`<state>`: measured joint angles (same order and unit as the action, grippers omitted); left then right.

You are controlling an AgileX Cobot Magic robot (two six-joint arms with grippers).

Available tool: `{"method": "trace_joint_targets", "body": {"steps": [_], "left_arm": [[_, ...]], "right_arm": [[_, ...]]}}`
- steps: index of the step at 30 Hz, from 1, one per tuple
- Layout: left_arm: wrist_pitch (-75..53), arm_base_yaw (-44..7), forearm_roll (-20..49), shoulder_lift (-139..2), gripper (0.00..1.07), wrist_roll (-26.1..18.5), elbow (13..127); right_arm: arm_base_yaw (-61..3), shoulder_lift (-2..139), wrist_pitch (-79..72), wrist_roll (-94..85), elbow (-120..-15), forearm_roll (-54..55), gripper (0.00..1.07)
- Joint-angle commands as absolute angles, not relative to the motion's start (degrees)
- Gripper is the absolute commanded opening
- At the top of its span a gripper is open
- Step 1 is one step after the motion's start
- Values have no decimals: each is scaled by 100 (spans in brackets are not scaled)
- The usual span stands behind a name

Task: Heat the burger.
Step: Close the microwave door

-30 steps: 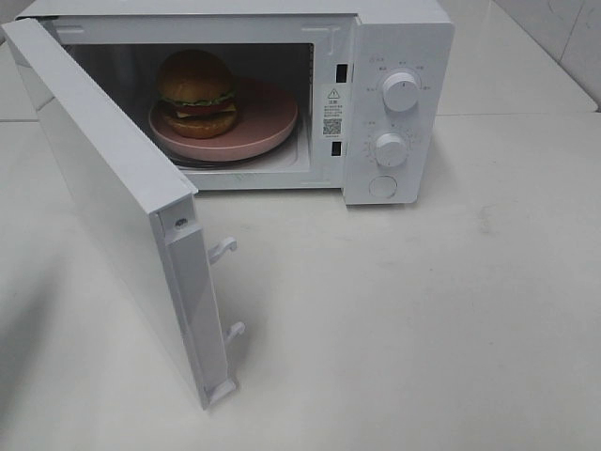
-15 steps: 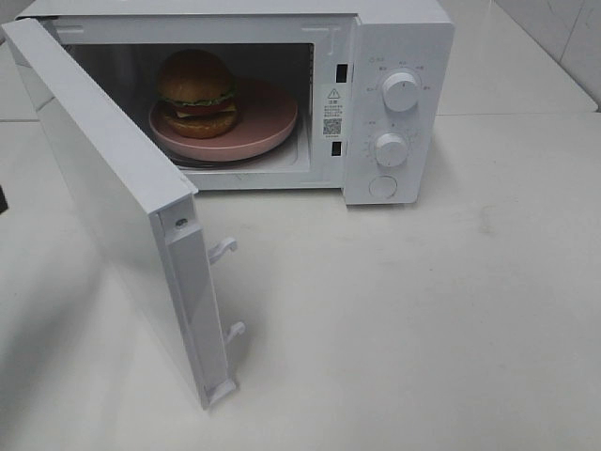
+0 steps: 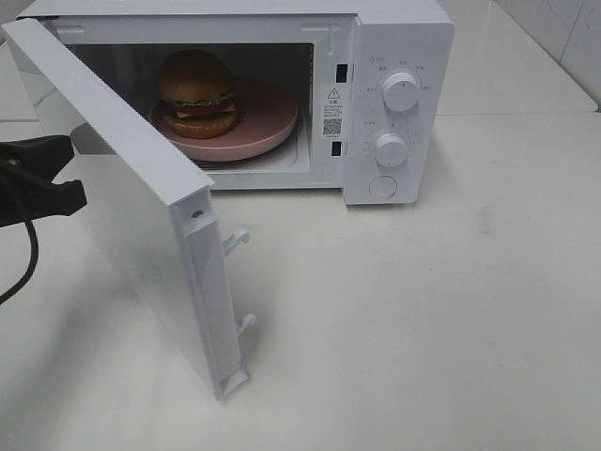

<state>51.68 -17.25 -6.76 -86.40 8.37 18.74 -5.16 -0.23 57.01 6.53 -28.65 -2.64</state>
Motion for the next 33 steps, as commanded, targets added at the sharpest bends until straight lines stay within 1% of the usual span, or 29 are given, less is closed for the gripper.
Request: {"method": "trace_joint_targets", "body": {"steps": [1,3,5,9,10,11,14,16,20,21,22,23,30,31,32,33], "left_arm": [[5317,-1874,-533,-8749,0,825,2005],[5317,-1919,-493,-8783,0,825,2040],[5317,-2183,-407,-8990,0,825,2252],[5317,-2361,-361,-9167,0,751,2441],[5317,-2510,-241,-9299,0,619,2573],[5317,-2567,-166,-9351,0,584,2624],[5311,-2704,0,-9471,0,573,2762],[5283,-2893,304,-9672,0,573,2974],[5168,-3077,504,-9855,0,567,3237],[5059,-3197,584,-9975,0,487,3415],[5059,-3197,584,-9975,0,487,3415],[4990,-3300,653,-10096,0,378,3615],[4589,-3604,991,-10393,0,304,4240],[4549,-3678,1140,-10485,0,103,4446],[4509,-3713,1238,-10520,0,0,4555],[4509,-3713,1238,-10520,0,0,4555]], "right_arm": [[-498,-178,5701,602,-2848,-269,75],[-498,-178,5701,602,-2848,-269,75],[-498,-178,5701,602,-2848,-269,75],[-498,-178,5701,602,-2848,-269,75],[-498,-178,5701,602,-2848,-269,75],[-498,-178,5701,602,-2848,-269,75],[-498,-178,5701,602,-2848,-269,75],[-498,-178,5701,602,-2848,-269,75],[-498,-178,5701,602,-2848,-269,75],[-498,-178,5701,602,-2848,-269,75],[-498,-178,5701,602,-2848,-269,75],[-498,-178,5701,602,-2848,-269,75],[-498,-178,5701,602,-2848,-269,75],[-498,-178,5701,602,-2848,-269,75],[-498,-178,5701,602,-2848,-269,75],[-498,-178,5701,602,-2848,-269,75]]}}
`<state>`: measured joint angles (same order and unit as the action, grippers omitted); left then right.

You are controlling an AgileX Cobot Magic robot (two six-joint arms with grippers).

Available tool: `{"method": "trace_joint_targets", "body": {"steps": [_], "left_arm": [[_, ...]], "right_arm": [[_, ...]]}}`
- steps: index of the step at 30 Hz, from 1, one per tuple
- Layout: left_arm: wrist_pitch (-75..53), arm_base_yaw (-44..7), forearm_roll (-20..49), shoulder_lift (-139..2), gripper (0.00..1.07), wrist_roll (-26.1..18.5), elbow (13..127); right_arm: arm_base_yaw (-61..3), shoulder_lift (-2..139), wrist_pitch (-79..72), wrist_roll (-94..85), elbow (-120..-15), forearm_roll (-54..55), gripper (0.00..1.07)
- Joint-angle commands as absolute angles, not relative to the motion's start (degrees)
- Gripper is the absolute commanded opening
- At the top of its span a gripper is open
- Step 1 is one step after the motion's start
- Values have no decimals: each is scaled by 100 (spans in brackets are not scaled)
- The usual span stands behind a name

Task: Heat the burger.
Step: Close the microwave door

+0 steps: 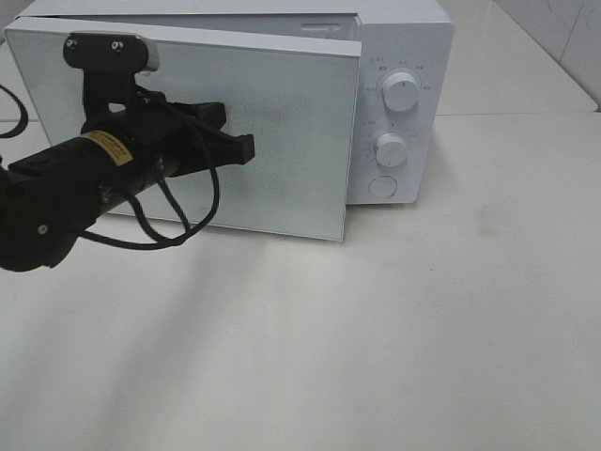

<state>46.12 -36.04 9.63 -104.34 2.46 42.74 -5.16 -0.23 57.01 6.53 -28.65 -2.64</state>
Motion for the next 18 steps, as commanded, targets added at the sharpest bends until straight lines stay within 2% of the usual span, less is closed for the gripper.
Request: {"method": "trace_joint_targets", "body": {"steps": [1,8,13,18], "left_arm": [[4412,-3753,1461,-10617,0,-218,4773],[3994,-3776,1811,-10840,0,-367,5397],[3667,-3776,2103,-10995,0,-699,5919],[3604,-3776,2143,-11127,0,-693,6194]], "right_arm": [[-498,-178,5701,602,-2848,-269,75],[-498,-178,5701,602,-2848,-269,75],[-498,-178,5701,602,-2848,-269,75],[-498,-178,5701,602,-2848,-269,75]]}}
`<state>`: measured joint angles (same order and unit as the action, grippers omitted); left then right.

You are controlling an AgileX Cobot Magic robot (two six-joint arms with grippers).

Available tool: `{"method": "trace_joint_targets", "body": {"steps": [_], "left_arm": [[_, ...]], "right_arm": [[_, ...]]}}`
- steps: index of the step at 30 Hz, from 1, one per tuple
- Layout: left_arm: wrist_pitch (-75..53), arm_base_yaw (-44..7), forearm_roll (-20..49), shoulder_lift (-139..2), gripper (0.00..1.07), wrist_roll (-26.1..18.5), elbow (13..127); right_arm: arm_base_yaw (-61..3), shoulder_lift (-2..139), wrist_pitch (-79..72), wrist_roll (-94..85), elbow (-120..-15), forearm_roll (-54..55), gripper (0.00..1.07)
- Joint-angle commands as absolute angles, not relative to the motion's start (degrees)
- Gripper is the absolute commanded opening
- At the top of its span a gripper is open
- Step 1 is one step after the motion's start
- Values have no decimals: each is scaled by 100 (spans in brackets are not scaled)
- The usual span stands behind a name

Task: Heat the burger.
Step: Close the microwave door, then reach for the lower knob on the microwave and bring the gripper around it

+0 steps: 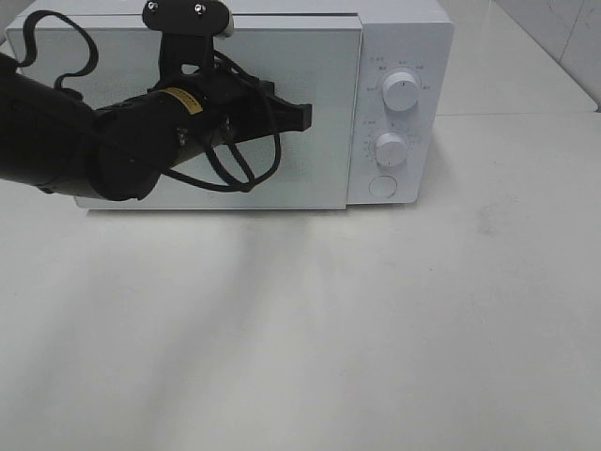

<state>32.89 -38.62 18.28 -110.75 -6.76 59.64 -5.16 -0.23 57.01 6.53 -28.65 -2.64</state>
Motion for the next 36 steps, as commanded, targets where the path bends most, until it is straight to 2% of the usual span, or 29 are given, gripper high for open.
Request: {"method": "trace_joint_targets", "body": {"steps": [1,9,14,23,25,26,27,28,29,30,31,32,33,34,35,36], "left_arm": [[3604,-3776,2143,-11127,0,-693,6194],[3220,-3776,2269,-11379,0,-831,6749],[2842,-3827,2240,-11219,0,-985,6749],[2017,-4028,2223,-10823,0,-1003,6463],[1730,-4085,2223,-10691,3,-1003,6348],[1278,-4091,2229,-10554,9,-997,6262],[1278,-4091,2229,-10554,9,-997,6262],[980,-4097,2229,-10497,14,-997,6240],[447,-4097,2217,-10388,27,-997,6205],[447,-4097,2217,-10388,27,-997,6205],[-172,-4097,2217,-10302,47,-997,6205],[-533,-4097,2172,-10256,59,-997,6211],[-533,-4097,2172,-10256,59,-997,6211],[-1112,-4097,2086,-10187,79,-997,6211],[-1112,-4097,2086,-10187,79,-997,6211],[-1421,-4097,2080,-10136,88,-985,6211]], "right_arm": [[-498,-178,5701,602,-2848,-269,75],[-498,-178,5701,602,-2848,-269,75],[-498,-178,5701,602,-2848,-269,75],[-498,-178,5701,602,-2848,-269,75],[-498,-178,5701,602,-2848,-269,75],[-498,-178,5701,602,-2848,-269,75],[-498,-178,5701,602,-2848,-269,75],[-498,-178,5701,602,-2848,-269,75],[-498,-178,5701,602,-2848,-269,75],[-498,-178,5701,602,-2848,-269,75],[-498,-178,5701,602,-2848,-269,75],[-498,-178,5701,602,-2848,-269,75],[-498,-178,5701,602,-2848,-269,75],[-498,-178,5701,602,-2848,-269,75],[-498,-178,5701,602,-2848,-269,75],[-498,-178,5701,602,-2848,-269,75]]}}
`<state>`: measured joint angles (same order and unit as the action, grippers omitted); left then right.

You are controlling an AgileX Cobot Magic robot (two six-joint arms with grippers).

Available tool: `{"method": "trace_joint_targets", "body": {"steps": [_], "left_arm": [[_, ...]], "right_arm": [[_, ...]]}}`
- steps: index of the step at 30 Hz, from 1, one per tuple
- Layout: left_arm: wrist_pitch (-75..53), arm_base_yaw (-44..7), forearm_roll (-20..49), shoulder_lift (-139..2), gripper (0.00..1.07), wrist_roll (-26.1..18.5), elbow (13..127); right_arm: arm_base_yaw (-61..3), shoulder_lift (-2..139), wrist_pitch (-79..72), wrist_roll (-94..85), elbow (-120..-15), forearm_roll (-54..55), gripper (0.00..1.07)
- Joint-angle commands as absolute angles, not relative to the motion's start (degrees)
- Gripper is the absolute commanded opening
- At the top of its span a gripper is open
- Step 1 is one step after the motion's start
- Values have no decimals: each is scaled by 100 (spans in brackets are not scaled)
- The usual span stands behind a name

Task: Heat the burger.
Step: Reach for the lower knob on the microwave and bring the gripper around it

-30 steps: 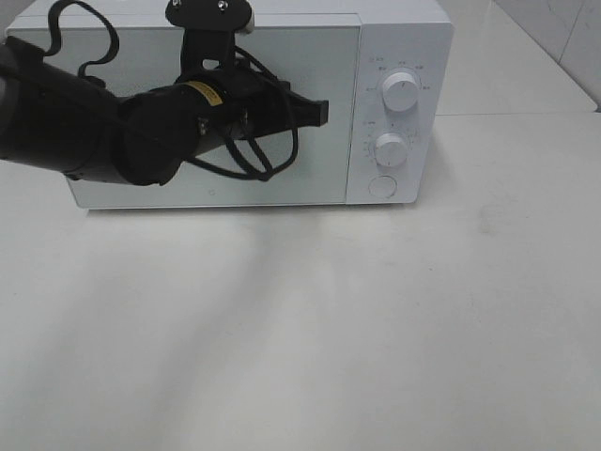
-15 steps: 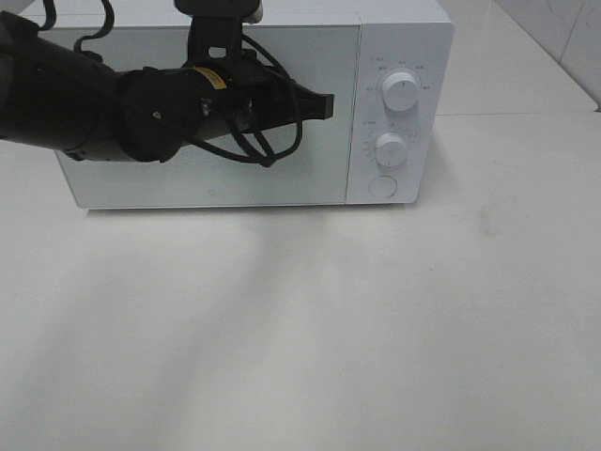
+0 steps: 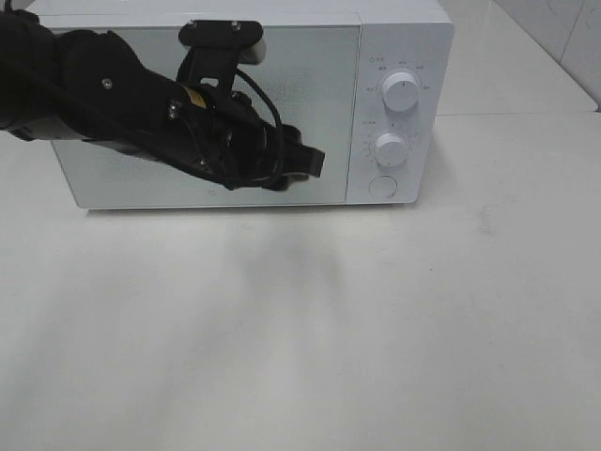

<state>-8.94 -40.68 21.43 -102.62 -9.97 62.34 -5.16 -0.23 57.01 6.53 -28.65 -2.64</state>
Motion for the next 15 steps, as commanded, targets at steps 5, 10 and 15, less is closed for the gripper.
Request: {"method": "trace_joint_targets", "body": {"steps": [5,10,15], "left_arm": [[-2859,-4079,1868,-9981,102,-968,6211],[-4280,-4079,1341,-9717,102,-911,6217],[-5409,-4062,636,-9179,102,-819,6217]], "right_arm": [[-498,-178,5701,602,-2848,-269,75],[-498,-178,5701,602,-2848,-269,75],[-498,-178,5701,602,-2848,-269,75]]}}
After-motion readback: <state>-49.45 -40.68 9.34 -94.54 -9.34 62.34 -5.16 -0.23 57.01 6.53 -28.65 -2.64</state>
